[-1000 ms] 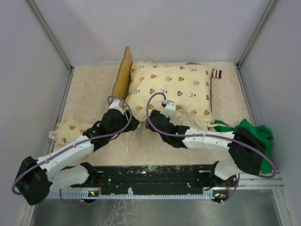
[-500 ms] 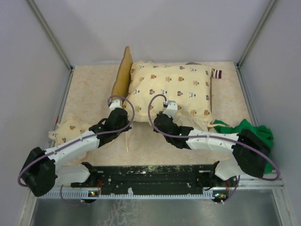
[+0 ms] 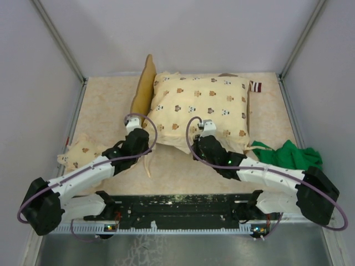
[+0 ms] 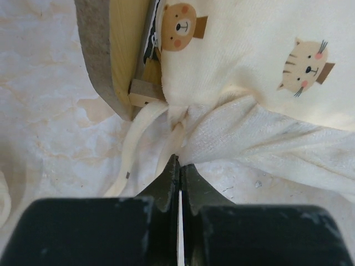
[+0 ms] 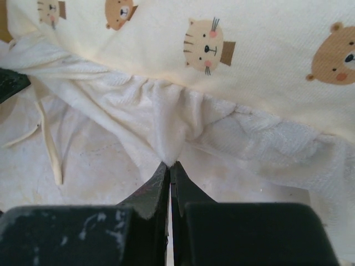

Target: Set up the pet bed

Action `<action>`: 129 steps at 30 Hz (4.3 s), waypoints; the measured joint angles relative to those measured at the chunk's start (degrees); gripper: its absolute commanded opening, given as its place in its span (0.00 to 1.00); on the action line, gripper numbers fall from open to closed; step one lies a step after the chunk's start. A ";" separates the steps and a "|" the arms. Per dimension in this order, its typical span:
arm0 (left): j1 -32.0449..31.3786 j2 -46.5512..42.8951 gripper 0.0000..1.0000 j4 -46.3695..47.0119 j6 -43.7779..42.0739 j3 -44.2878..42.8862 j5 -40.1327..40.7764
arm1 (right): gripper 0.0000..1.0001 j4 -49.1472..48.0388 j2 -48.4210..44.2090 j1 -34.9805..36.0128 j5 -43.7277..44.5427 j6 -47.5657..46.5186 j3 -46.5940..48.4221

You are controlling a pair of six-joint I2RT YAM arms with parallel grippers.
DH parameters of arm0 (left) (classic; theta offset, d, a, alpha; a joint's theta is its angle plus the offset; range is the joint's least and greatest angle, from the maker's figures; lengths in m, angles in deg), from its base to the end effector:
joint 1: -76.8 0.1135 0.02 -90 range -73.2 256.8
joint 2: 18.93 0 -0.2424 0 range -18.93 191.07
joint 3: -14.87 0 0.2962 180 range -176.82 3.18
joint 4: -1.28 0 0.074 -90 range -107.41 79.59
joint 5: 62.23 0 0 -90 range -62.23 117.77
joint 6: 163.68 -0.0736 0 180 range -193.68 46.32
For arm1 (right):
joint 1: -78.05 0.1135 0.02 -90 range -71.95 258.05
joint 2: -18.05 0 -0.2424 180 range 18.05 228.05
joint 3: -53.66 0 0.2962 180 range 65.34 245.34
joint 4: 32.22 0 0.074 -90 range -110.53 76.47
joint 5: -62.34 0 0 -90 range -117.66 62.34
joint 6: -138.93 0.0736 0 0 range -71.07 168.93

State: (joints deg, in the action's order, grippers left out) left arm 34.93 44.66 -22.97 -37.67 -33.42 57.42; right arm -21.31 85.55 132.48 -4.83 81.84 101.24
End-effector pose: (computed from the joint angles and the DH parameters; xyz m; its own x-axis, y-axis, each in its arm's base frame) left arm 0.2509 -0.1760 0.1646 -0.5576 -0.1864 -0.8089 -0.0393 0.9793 -0.1985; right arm 0.2137 0.2498 0.1638 -0.5523 0.0886 -0.8289 -0.3047 0.9041 0.2996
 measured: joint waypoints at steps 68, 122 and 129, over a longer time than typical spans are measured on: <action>1.73 -0.39 0.00 1.86 -10.10 0.02 3.63 | 0.61 31.26 -10.60 -11.96 3.93 -6.05 17.90; 18.64 -4.59 0.86 -28.48 15.10 -15.45 8.22 | 0.50 28.87 -13.42 -27.08 -21.70 -5.62 16.57; 29.88 -3.65 0.89 -29.49 16.65 -20.57 8.48 | 0.50 28.48 -13.51 -21.77 -21.59 -5.62 14.75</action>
State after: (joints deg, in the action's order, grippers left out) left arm 64.81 41.01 -52.45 -21.01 -53.98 65.90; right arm 7.17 72.04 110.71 -26.42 76.22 116.00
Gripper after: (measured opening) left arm 0.887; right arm 0.498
